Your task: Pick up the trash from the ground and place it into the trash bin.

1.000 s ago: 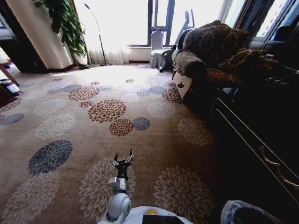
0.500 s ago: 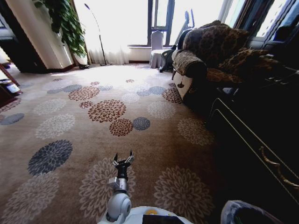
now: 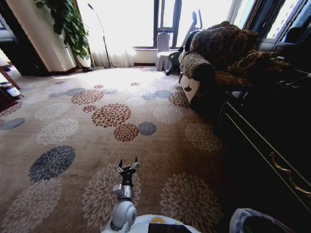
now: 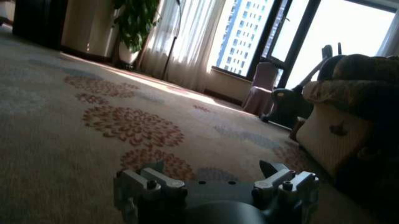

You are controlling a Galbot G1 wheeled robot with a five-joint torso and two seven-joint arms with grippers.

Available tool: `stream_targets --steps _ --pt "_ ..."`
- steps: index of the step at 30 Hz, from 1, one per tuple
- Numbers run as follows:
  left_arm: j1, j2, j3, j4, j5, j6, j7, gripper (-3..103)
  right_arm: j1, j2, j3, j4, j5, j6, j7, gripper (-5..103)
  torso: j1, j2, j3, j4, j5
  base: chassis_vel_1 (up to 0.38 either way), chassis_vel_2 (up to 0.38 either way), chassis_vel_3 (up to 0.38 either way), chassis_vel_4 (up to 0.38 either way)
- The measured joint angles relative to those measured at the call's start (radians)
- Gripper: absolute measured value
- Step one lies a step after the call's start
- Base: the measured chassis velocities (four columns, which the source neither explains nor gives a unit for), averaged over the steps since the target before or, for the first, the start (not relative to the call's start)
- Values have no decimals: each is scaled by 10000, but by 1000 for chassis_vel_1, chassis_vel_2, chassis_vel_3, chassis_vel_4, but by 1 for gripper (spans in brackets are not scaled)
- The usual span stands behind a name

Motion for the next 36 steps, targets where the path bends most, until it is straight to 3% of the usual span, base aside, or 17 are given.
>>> stream_targets --steps 36 --pt "15 -7 0 4 1 -3 -1 100 0 -1 1 -4 9 -1 0 100 0 0 0 2 1 0 0 0 0"
